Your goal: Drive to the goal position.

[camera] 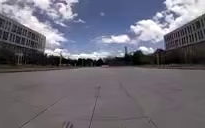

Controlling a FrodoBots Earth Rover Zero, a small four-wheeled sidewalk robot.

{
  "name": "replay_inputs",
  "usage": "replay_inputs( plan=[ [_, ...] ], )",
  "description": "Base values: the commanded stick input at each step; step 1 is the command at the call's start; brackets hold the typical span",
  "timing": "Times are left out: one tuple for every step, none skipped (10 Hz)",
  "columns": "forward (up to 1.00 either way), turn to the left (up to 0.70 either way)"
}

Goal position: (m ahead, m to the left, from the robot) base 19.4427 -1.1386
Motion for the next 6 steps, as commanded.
replay_inputs(
  plan=[
    [0.7, 0.0],
    [0.7, 0.0],
    [0.7, 0.0],
    [0.7, 0.0],
    [0.7, 0.0],
    [0.7, 0.0]
  ],
)
